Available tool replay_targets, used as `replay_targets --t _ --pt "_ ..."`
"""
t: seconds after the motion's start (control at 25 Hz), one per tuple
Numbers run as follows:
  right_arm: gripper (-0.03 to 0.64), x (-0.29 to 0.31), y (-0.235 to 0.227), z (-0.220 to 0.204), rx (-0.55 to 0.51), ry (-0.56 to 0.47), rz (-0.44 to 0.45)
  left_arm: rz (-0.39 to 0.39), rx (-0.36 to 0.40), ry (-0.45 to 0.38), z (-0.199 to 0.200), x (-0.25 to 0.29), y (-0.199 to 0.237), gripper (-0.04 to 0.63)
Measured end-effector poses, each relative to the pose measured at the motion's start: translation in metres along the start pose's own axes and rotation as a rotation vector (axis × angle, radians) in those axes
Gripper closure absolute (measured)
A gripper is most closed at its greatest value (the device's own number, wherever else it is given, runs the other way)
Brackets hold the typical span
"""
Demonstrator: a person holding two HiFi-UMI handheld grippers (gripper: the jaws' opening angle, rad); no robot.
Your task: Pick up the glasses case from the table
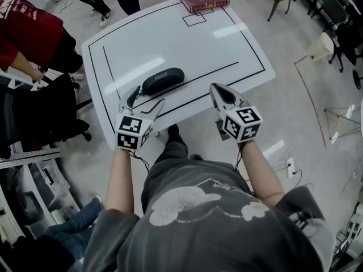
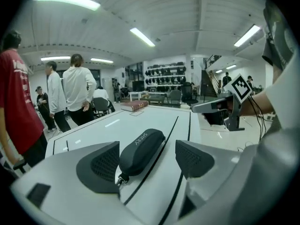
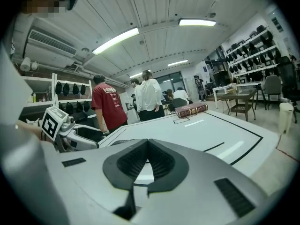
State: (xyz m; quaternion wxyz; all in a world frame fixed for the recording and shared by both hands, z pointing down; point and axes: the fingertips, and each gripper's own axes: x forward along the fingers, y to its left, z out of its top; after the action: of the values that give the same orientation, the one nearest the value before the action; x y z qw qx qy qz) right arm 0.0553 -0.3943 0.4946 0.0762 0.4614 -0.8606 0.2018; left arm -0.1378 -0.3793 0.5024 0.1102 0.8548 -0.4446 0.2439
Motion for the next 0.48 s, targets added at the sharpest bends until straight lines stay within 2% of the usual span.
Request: replay_targets --t 0.32,0.48 --pt "0.617 0.048 -0.021 0.005 0.023 0.028 -0.025 -0.151 0.17 0.207 -0.016 0.058 0.018 0.209" --pt "0.617 0.061 -0.031 0.003 0.029 0.046 -0.034 -0.2 0.214 0.269 -0.028 0.079 0.021 0.209"
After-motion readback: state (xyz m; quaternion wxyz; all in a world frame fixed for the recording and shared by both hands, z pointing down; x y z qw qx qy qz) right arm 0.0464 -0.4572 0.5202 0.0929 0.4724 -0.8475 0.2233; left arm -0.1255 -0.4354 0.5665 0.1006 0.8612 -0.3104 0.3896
